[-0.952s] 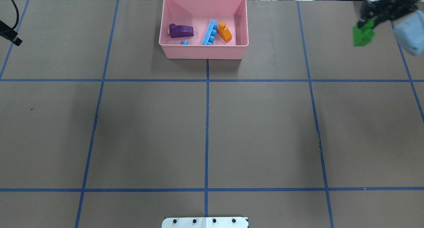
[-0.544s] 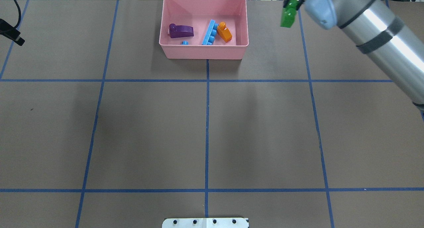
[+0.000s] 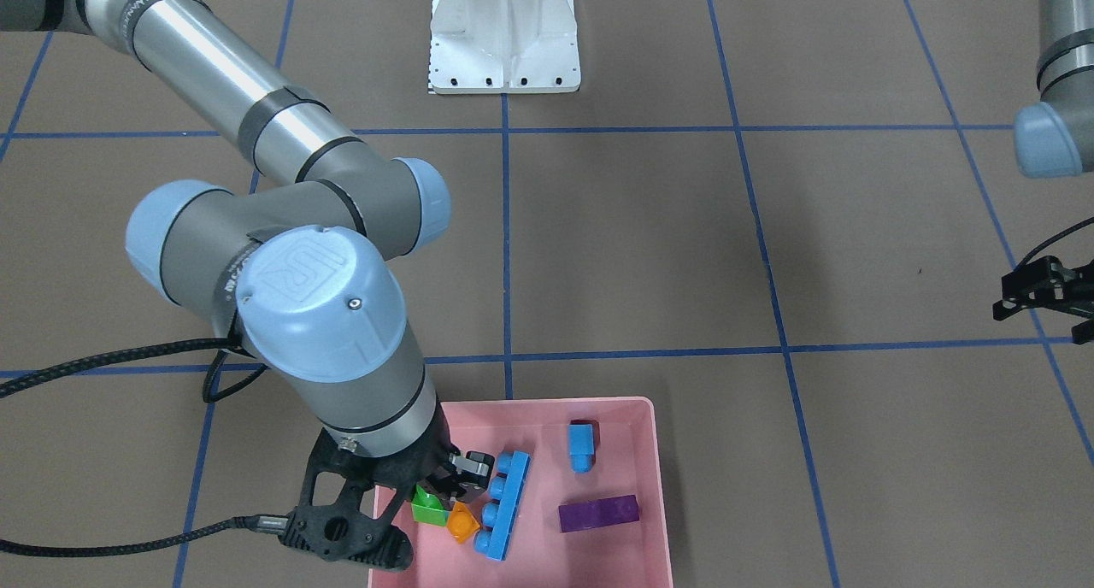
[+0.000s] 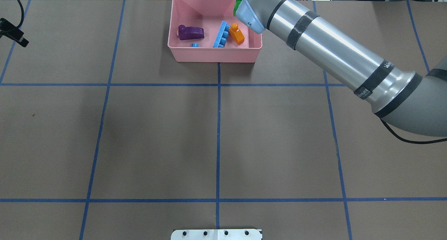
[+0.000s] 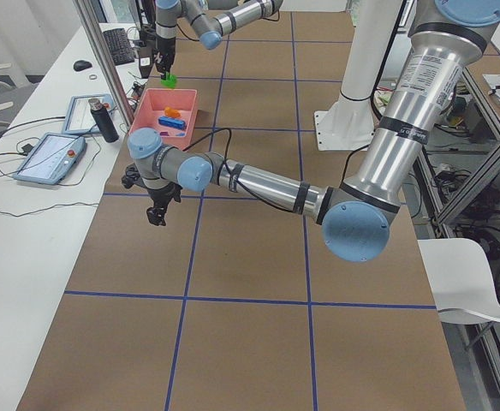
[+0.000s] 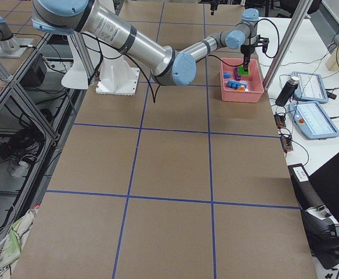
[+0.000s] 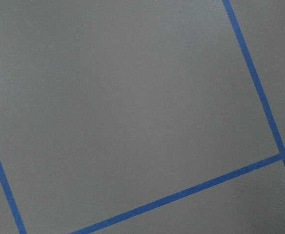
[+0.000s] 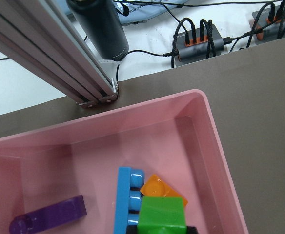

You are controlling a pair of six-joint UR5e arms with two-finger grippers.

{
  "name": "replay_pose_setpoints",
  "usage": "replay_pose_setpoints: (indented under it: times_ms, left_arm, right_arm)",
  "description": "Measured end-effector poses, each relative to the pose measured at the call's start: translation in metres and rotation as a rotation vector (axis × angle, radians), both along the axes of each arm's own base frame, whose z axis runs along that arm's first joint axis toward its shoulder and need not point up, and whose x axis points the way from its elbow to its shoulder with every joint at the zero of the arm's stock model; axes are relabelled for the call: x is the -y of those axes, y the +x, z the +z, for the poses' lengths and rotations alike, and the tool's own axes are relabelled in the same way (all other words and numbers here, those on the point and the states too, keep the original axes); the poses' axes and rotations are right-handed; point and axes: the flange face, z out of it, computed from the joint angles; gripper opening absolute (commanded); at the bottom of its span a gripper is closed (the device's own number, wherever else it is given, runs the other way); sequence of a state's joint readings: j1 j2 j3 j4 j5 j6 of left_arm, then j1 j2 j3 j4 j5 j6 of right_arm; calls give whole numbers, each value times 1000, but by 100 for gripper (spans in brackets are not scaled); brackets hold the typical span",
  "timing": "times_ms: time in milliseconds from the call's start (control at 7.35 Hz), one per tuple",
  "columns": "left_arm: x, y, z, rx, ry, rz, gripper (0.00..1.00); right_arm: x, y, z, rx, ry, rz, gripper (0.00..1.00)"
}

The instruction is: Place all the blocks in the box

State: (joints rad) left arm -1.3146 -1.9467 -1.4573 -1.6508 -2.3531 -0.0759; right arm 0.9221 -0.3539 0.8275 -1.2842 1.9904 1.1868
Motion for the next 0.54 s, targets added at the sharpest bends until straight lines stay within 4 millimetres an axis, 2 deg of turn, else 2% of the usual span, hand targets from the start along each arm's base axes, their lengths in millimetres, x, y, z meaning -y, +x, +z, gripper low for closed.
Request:
replay_pose_setpoints:
  times_ms: [272, 544]
  left_arm:
    - [1, 0, -2, -3, -5, -10, 100]
    - [2, 1, -4, -4, -3, -11, 100]
  right_arm:
    - [-7, -27, 12, -42, 8, -1, 100]
    - [-8, -32, 19, -66, 22, -13, 100]
